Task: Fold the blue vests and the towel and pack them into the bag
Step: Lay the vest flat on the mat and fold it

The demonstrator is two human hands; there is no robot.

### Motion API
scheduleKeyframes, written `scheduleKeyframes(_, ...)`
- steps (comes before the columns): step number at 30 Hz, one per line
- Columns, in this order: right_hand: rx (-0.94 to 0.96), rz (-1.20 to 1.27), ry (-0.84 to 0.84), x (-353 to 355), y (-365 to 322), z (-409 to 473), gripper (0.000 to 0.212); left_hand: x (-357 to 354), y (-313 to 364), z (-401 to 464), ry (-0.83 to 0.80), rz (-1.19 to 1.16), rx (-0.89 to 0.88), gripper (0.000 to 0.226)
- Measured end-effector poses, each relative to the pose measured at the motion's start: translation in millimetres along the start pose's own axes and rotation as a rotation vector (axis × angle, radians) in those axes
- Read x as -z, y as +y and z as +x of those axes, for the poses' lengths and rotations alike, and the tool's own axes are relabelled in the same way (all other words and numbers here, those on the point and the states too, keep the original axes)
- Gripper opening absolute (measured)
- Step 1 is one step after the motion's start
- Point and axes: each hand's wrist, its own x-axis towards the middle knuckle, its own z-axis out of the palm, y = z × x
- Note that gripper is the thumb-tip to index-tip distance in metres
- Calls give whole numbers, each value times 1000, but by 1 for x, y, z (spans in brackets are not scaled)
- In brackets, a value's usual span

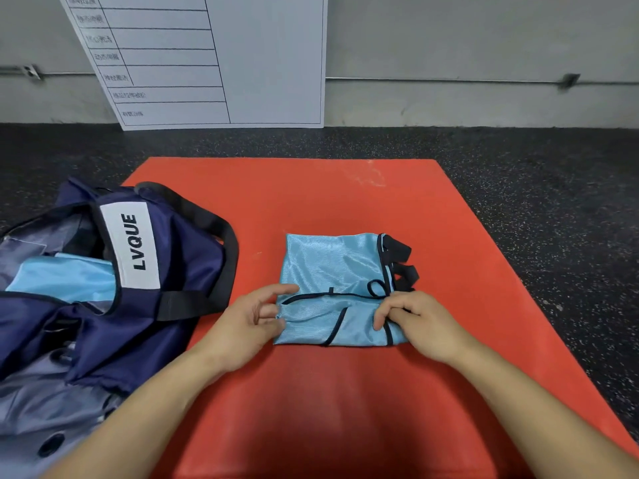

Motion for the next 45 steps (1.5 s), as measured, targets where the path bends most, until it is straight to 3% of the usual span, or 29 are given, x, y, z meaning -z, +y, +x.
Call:
scheduleKeyframes(3,-63,134,-138,9,-11,-8,30,1,4,-3,-48,-40,1,48)
scheduleKeyframes(7,-50,199,-325,31,-9,-23,31,0,13,-16,-125,-50,-60,17)
scheduleKeyframes(9,45,118,-378,30,-4,-26,34,0,15,-22,-125,25,-74,14)
scheduleKeyframes(15,135,-95,-92,9,2,-23,36,-1,9,-25,-25,202,-81,21)
scheduleKeyframes(23,126,178,148,15,-20,-4,45,2,19,0,121,-45,-82,34)
scheduleKeyframes(27,-18,330,56,5,-11,5,60,0,12,5,-1,-134,6,36)
scheduleKeyframes(30,-61,358,21,3,-7,6,62,2,8,5,-10,-49,26,33)
scheduleKeyframes(45,-124,184,-103,-13,-14,-54,61,-13,0,-52,-12,127,38,37)
